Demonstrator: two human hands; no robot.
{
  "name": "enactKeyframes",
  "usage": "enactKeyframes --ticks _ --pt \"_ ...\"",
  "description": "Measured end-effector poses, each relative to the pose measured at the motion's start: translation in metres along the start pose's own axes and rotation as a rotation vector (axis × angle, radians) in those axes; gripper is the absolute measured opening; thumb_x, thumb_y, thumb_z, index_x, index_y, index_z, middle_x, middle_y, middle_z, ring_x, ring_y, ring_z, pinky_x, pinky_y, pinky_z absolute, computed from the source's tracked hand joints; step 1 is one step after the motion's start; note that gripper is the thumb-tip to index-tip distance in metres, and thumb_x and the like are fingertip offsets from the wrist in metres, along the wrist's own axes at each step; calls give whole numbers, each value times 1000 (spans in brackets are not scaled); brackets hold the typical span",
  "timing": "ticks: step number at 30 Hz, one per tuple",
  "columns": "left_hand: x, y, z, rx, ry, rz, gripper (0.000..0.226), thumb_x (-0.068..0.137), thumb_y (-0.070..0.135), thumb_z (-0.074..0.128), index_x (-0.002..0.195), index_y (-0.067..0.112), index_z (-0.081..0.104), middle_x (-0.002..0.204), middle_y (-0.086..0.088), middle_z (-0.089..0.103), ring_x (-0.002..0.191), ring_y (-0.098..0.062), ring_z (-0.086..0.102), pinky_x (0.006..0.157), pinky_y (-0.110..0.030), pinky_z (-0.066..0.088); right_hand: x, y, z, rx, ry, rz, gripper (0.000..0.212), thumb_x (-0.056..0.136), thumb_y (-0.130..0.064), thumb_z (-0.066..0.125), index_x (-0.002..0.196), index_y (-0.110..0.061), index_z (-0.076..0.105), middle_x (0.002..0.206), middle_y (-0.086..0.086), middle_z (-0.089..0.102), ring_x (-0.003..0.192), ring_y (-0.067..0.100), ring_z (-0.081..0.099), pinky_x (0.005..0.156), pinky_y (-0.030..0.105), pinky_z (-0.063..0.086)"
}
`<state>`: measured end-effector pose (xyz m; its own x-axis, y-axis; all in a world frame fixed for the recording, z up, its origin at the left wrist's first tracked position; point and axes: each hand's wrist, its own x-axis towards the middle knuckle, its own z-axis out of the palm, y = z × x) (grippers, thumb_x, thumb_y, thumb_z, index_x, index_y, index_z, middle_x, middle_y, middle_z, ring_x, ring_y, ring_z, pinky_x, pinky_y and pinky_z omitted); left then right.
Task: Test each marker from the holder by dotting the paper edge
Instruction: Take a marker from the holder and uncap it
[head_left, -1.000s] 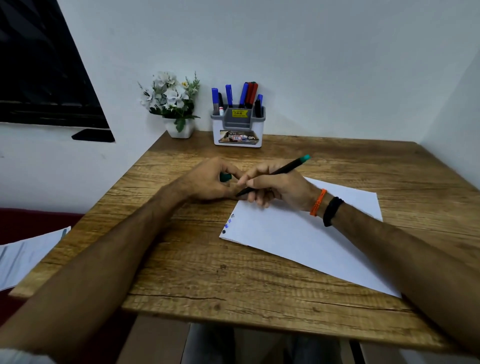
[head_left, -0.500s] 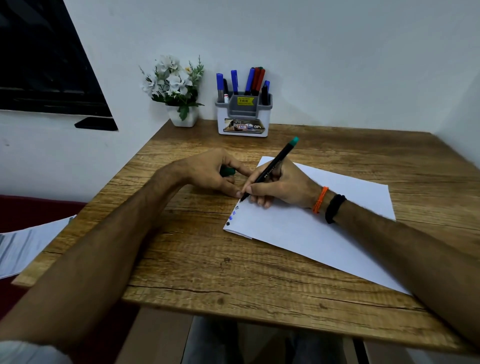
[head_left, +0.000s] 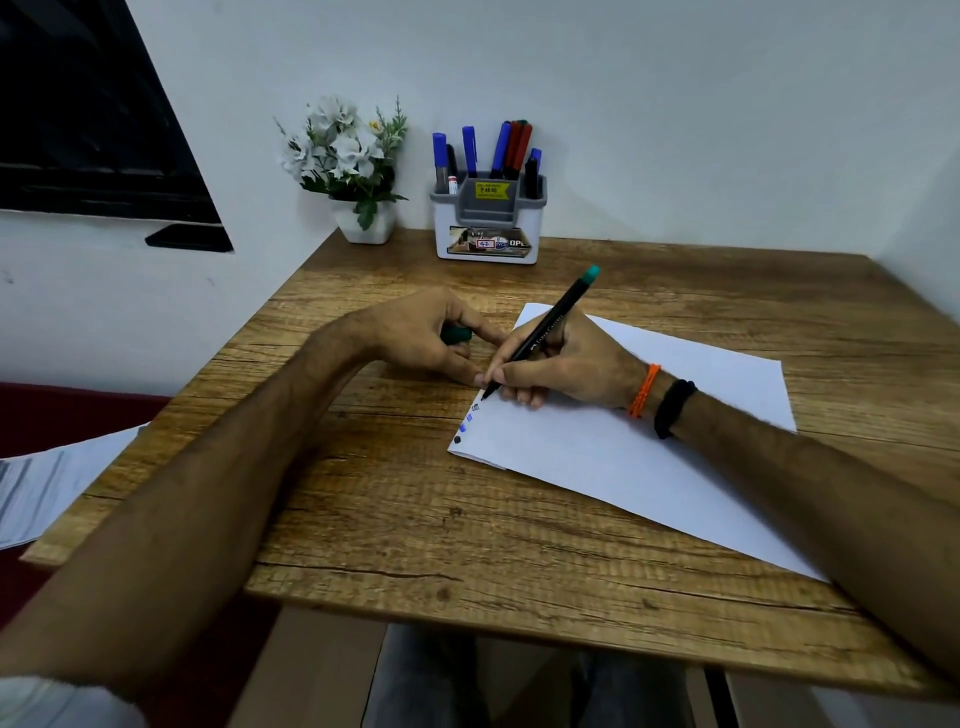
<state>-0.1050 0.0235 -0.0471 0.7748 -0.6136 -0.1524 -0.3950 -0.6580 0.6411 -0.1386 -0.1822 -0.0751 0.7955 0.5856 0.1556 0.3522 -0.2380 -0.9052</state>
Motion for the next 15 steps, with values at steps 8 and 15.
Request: enactKeyframes --ticks 8,15 --pt "-4 7 1 33 1 11 51 80 15 76 127 25 61 47 23 51 45 2 41 56 -14 36 0 -1 0 -2 15 14 8 87 -2 68 90 3 74 70 12 71 56 15 65 53 22 53" --pt "-5 8 1 27 -1 -1 51 79 15 77 127 24 62 45 21 49 43 2 40 58 -19 37 -1 -4 1 4 17 27 7 87 -1 67 87 0 74 69 12 70 56 13 64 53 21 52"
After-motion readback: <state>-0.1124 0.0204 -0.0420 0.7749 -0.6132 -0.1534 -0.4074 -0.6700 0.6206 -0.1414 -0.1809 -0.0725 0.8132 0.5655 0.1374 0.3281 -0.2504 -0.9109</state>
